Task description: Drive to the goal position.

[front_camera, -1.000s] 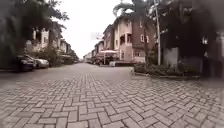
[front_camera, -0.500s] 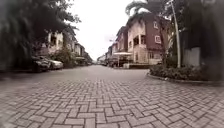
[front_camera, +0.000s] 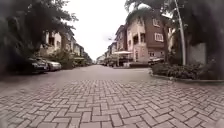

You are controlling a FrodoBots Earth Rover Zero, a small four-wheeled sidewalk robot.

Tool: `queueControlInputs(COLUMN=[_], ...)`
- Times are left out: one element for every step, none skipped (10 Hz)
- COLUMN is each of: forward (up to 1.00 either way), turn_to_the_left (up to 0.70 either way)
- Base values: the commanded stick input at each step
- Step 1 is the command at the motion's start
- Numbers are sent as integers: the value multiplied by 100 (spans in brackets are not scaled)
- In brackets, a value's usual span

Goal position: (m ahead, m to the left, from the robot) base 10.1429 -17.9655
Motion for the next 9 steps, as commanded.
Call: queueControlInputs(forward=[70,70,70,70,70,70,70,70,70], turn_to_the_left=[0,0,0,0,0,0,0,0,0])
